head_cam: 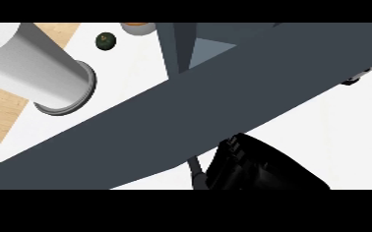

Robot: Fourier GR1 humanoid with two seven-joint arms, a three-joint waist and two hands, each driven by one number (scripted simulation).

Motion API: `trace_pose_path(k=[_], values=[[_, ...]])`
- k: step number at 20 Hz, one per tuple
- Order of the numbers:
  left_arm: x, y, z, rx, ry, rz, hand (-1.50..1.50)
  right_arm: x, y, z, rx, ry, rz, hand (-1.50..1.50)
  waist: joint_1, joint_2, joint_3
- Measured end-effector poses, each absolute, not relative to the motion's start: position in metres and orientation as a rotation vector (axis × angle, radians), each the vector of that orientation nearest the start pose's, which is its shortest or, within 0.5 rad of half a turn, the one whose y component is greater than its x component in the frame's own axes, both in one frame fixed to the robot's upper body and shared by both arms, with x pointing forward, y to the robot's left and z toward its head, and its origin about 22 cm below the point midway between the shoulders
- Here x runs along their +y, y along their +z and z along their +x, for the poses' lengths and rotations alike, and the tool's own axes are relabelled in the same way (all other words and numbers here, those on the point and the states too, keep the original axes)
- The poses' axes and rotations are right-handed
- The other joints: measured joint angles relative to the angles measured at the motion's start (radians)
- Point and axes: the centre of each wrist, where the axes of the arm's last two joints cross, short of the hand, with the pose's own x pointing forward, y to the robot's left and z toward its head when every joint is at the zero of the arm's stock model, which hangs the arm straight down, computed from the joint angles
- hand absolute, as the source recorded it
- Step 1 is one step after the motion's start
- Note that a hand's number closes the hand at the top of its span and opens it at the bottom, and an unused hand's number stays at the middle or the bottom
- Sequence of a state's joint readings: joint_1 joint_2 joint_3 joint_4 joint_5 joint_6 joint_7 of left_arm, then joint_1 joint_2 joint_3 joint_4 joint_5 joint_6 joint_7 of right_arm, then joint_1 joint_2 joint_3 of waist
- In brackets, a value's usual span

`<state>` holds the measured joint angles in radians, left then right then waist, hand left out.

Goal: Pick up the wine, place it into the cabinet and close the cabinet

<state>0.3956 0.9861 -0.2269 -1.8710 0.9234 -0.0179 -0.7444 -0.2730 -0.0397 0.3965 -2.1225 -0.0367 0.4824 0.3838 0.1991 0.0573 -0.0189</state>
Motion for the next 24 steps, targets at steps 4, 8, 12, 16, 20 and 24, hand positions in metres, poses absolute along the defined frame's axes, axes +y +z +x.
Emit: trace_pose_path(k=[4, 8, 12, 16, 20, 24], values=[[0.356, 0.073, 0.151, -1.940, -0.070, -0.283, 1.50, -0.116, 0.180, 0.237, -1.855, 0.946, 0.440, 1.50, 0.020, 0.006, 0.003], [0.354, 0.075, 0.155, -1.942, -0.084, -0.300, 1.50, -0.105, 0.189, 0.267, -1.843, 0.870, 0.364, 1.50, 0.036, 0.012, 0.007], [0.352, 0.076, 0.158, -1.946, -0.095, -0.313, 1.50, -0.101, 0.196, 0.294, -1.816, 0.764, 0.332, 1.50, 0.047, 0.014, 0.014], [0.351, 0.076, 0.160, -1.942, -0.093, -0.324, 1.50, -0.097, 0.196, 0.307, -1.768, 0.686, 0.354, 1.50, 0.042, 0.003, 0.017], [0.351, 0.074, 0.161, -1.941, -0.085, -0.321, 1.50, -0.091, 0.195, 0.312, -1.729, 0.680, 0.369, 1.50, 0.030, -0.011, 0.016], [0.353, 0.073, 0.162, -1.936, -0.079, -0.308, 1.50, -0.060, 0.194, 0.310, -1.729, 0.830, 0.471, 1.50, 0.039, -0.016, -0.009]])
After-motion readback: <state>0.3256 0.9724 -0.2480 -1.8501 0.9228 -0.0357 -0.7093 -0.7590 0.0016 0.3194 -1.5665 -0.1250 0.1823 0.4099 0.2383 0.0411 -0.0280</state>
